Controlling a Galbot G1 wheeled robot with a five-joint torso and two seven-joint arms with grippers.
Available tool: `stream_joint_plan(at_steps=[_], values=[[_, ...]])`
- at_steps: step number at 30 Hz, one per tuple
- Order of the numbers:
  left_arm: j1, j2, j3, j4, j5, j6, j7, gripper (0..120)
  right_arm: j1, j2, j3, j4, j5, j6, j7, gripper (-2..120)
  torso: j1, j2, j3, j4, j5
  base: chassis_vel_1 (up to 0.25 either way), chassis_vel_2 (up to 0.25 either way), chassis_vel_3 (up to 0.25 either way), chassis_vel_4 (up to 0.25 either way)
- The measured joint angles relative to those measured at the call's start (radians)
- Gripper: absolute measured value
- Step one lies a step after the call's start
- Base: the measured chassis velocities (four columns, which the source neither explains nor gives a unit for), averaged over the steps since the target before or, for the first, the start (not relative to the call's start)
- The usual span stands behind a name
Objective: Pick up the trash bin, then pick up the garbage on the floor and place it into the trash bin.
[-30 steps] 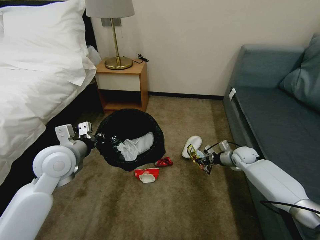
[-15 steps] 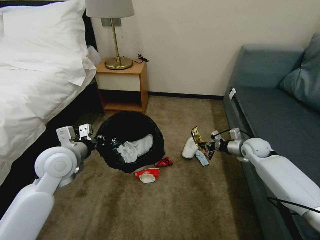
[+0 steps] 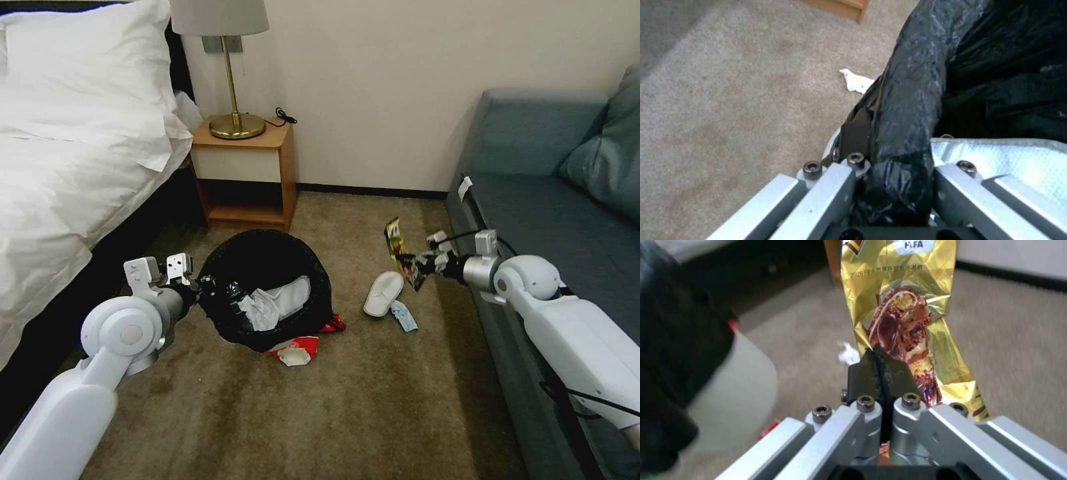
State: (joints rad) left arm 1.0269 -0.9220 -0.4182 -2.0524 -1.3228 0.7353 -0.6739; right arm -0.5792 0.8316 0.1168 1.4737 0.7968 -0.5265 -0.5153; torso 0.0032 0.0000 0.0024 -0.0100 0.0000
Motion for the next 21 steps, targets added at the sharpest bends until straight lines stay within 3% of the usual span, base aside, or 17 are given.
stream_joint_plan(at_steps=[21], values=[[-0.023,-0.025,0.073,0.011,-0.002,0.000,-0.003,3,0.121,0.089,-0.041,0.226,0.117,-0.018,0.086,0,0.000,0.000,0.000,0.0000,-0.0001,0.000,0.000,0.000,0.000]])
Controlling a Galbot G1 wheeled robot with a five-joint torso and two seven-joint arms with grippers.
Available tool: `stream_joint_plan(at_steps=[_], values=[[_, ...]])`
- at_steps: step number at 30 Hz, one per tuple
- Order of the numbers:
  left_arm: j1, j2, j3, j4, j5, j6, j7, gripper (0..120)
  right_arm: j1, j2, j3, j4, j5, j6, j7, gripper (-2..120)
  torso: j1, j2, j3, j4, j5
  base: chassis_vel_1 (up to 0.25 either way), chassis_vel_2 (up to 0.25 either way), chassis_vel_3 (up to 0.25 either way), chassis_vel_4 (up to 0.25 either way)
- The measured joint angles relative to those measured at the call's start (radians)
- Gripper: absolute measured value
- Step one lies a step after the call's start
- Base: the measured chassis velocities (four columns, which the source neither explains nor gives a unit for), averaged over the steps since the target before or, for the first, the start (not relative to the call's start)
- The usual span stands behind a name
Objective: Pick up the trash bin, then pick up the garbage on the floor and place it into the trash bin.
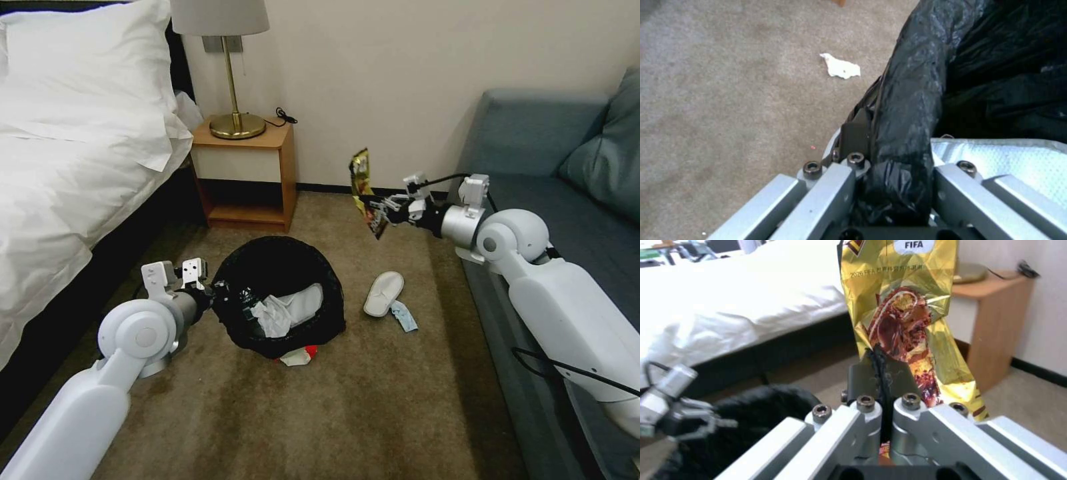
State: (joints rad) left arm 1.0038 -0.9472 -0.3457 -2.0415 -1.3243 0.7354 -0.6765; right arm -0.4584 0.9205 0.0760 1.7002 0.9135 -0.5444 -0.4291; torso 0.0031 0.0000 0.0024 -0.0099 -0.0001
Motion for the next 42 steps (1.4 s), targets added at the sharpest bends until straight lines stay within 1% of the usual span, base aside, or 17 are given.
stream_joint_plan(at_steps=[3,10,12,14,20,31,42], values=[[-0.003,-0.001,0.005,0.003,0.000,0.000,0.000,3,0.010,0.014,-0.014,0.018,0.006,-0.003,0.008,0,0.000,0.000,0.000,-0.0001,0.0001,0.000,0.000,0.000,0.000],[-0.008,0.000,0.017,0.009,-0.010,0.000,-0.001,3,0.051,0.078,-0.090,0.061,0.025,-0.004,0.033,0,0.000,0.000,0.000,0.0001,0.0000,0.000,0.000,0.000,0.000],[-0.009,0.000,0.018,0.009,-0.010,0.000,-0.001,3,0.053,0.081,-0.094,0.063,0.026,-0.004,0.034,0,0.000,0.000,0.000,0.0001,-0.0001,0.000,0.000,0.000,0.000],[-0.010,0.000,0.019,0.009,-0.012,0.000,-0.002,3,0.065,0.111,-0.135,0.081,0.031,-0.003,0.043,0,0.000,0.000,0.000,0.0001,-0.0001,0.000,0.000,0.000,0.000],[-0.010,0.000,0.019,0.008,-0.014,0.000,-0.002,3,0.057,0.133,-0.183,0.101,0.035,0.002,0.055,0,0.000,0.000,0.000,0.0001,0.0001,0.000,0.000,0.000,0.000],[-0.011,-0.001,0.017,0.002,-0.016,0.000,-0.003,3,0.000,0.132,-0.238,0.119,0.034,0.013,0.068,0,0.000,0.000,0.000,0.0000,0.0000,0.000,0.000,0.000,0.000],[-0.015,0.001,0.013,-0.002,-0.019,0.000,-0.004,3,-0.054,0.102,-0.276,0.125,0.018,0.021,0.071,0,0.000,0.000,0.000,0.0000,0.0001,0.000,0.000,0.000,0.000]])
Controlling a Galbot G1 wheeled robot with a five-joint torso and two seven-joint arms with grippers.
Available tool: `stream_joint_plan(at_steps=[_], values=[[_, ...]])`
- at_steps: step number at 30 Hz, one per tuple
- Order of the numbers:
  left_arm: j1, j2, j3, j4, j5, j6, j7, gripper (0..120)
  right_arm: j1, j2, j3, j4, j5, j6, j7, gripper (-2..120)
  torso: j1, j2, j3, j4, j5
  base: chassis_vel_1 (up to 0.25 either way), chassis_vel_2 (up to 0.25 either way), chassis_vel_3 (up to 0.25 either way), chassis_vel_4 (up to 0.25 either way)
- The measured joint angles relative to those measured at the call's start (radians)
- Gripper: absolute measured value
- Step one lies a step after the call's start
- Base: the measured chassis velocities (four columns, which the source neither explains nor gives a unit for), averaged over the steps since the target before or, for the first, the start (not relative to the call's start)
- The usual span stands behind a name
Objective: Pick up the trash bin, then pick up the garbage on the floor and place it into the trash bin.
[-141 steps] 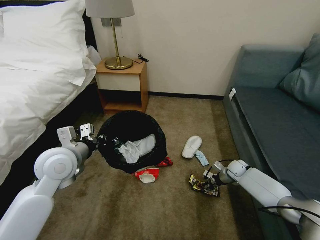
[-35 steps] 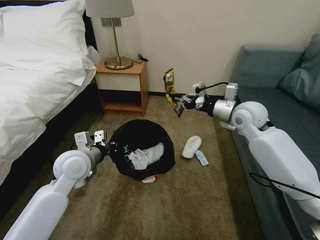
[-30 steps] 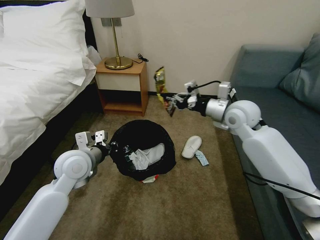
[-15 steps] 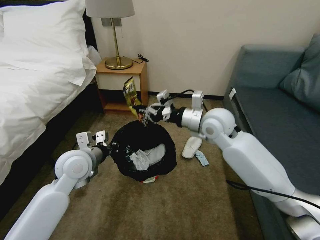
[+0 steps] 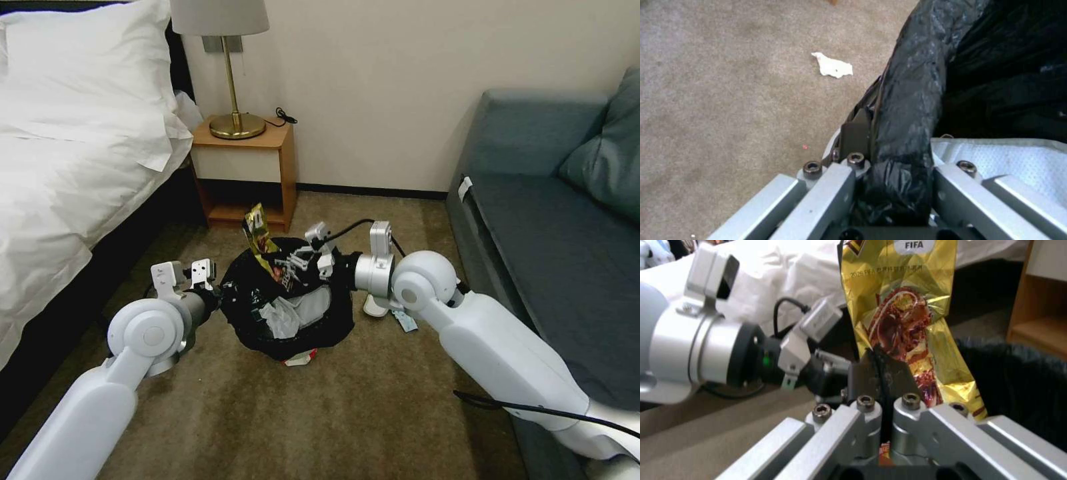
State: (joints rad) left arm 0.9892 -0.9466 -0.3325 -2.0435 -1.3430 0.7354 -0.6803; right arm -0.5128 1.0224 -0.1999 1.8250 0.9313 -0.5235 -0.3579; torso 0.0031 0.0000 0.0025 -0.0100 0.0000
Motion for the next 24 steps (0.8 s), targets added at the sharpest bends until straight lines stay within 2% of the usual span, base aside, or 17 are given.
stream_joint_plan(at_steps=[11,13,15,19,24], values=[[0.002,0.002,-0.005,-0.007,-0.002,0.000,-0.003,3,-0.042,-0.056,-0.031,0.002,-0.041,-0.004,0.000,0,0.000,0.000,0.000,0.0000,0.0000,0.000,0.000,0.000,0.000],[0.003,0.002,-0.005,-0.008,-0.002,0.000,-0.003,3,-0.044,-0.059,-0.031,0.006,-0.056,-0.021,0.000,0,0.000,0.000,0.000,0.0000,0.0001,0.000,0.000,0.000,0.000],[0.004,0.001,-0.005,-0.009,-0.002,0.000,-0.003,3,-0.046,-0.064,-0.023,0.026,-0.079,-0.082,-0.002,0,0.000,0.000,0.000,0.0000,0.0001,0.000,0.000,0.000,0.000],[0.008,-0.001,-0.005,-0.014,0.001,0.000,-0.003,3,-0.045,-0.065,-0.022,0.042,-0.088,-0.147,0.025,0,0.000,0.000,0.000,0.0000,0.0000,0.000,0.000,0.000,0.000],[0.011,0.000,-0.005,-0.019,0.001,0.000,-0.003,3,-0.035,-0.064,-0.023,0.047,-0.092,-0.200,0.041,0,0.000,0.000,0.000,0.0000,0.0000,0.000,0.000,0.000,0.000]])
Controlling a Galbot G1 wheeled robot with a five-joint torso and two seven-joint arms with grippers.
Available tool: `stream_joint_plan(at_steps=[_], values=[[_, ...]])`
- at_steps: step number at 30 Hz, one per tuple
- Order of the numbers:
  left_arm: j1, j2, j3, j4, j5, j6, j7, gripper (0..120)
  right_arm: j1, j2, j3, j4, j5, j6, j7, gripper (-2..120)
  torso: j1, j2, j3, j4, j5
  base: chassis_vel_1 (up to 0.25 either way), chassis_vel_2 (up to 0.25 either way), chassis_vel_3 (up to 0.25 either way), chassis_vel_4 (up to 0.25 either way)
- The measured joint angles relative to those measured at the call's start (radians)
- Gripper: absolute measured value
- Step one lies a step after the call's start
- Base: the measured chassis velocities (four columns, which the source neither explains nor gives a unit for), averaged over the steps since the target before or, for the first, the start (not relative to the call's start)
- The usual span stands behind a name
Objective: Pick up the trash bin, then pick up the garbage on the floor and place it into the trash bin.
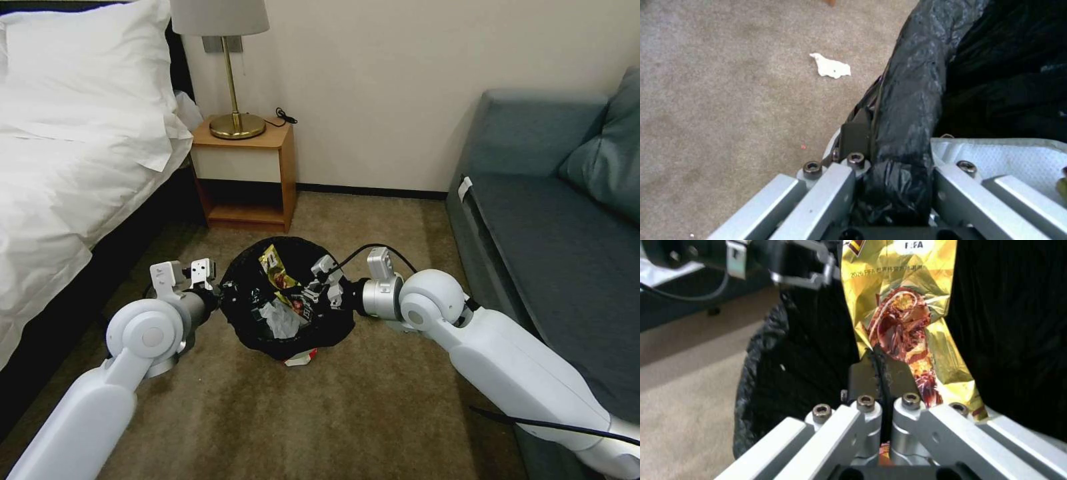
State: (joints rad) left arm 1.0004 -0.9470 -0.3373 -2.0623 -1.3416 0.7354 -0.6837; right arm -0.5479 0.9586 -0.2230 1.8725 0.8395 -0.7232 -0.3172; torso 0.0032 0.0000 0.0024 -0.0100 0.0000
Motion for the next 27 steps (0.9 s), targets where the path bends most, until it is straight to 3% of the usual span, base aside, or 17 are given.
stream_joint_plan(at_steps=[8,11,13,27], values=[[0.004,0.001,-0.001,-0.007,0.001,0.000,0.000,3,0.018,0.012,-0.021,-0.003,0.005,-0.017,0.036,0,0.000,0.000,0.000,0.0001,0.0000,0.000,0.000,0.000,0.000],[0.005,0.002,-0.003,-0.008,0.001,0.000,0.000,3,0.018,0.013,-0.027,-0.008,0.004,-0.017,0.042,7,0.000,0.000,0.000,0.0000,0.0000,0.000,0.000,0.000,0.000],[0.005,0.001,-0.003,-0.009,0.002,0.000,0.000,3,0.018,0.015,-0.028,-0.016,0.003,-0.017,0.047,22,0.000,0.000,0.000,0.0001,0.0000,0.000,0.000,0.000,0.000],[0.002,-0.001,-0.003,-0.006,0.002,0.000,0.001,3,0.027,0.018,0.008,-0.029,0.016,-0.015,0.061,70,0.000,0.000,0.000,0.0000,0.0000,0.000,0.000,0.000,0.000]])
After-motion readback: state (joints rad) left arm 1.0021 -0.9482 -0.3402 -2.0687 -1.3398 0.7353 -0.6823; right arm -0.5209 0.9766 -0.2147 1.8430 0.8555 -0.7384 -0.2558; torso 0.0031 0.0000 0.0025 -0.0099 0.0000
